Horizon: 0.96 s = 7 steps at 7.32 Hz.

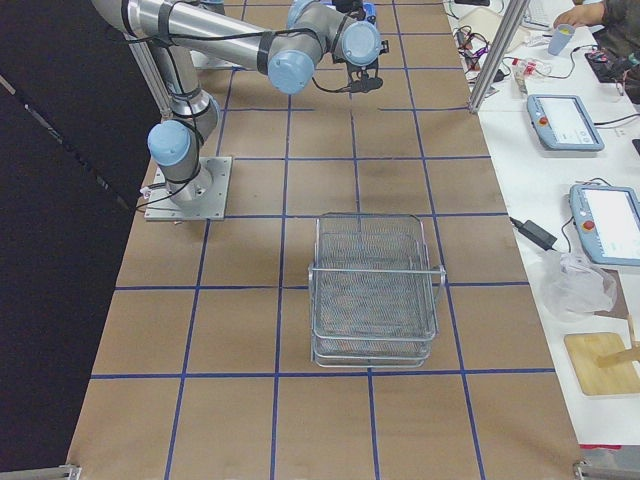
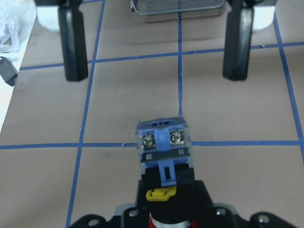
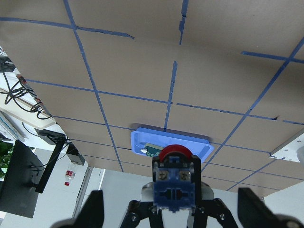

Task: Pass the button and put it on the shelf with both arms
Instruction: 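Lift the button and carry it toward the right gripper while the right arm approaches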

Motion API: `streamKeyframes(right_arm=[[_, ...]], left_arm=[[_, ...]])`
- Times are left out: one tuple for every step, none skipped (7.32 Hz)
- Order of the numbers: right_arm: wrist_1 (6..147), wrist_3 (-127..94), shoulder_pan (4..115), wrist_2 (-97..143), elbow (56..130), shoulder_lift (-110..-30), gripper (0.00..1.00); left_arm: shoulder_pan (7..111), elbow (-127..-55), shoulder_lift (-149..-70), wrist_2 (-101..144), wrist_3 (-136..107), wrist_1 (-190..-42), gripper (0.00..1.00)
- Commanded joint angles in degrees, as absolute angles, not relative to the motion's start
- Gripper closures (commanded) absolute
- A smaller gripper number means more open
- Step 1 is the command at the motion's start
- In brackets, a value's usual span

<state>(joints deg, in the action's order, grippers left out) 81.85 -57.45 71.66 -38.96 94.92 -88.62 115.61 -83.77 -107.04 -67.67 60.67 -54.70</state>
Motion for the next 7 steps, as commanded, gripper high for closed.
streamKeyframes(right_arm=[[84.96,-57.48,71.72,-37.72,94.83,-88.42,0.0],[87.17,-57.57,71.72,-37.01,94.92,-87.9,0.0],[87.19,-57.31,71.72,-37.0,95.01,-87.89,0.0],[86.75,-57.48,71.72,-37.0,95.62,-87.89,0.0],[86.57,-57.65,71.81,-36.91,96.93,-87.89,0.0],[86.31,-57.83,71.81,-36.91,97.55,-87.98,0.0],[86.22,-58.44,71.81,-37.0,97.56,-88.07,0.0]], left_arm=[[115.93,-83.5,-107.32,-66.8,60.64,-54.4,1.0],[116.01,-83.5,-107.31,-66.8,60.64,-54.32,1.0],[116.28,-83.5,-107.23,-66.71,60.56,-54.32,1.0],[116.63,-83.5,-107.05,-66.8,60.21,-54.32,1.0],[116.72,-83.5,-106.88,-66.8,59.86,-54.32,1.0],[116.72,-83.5,-106.79,-66.62,59.85,-54.06,1.0],[116.72,-83.5,-106.87,-66.62,59.85,-53.97,1.0]])
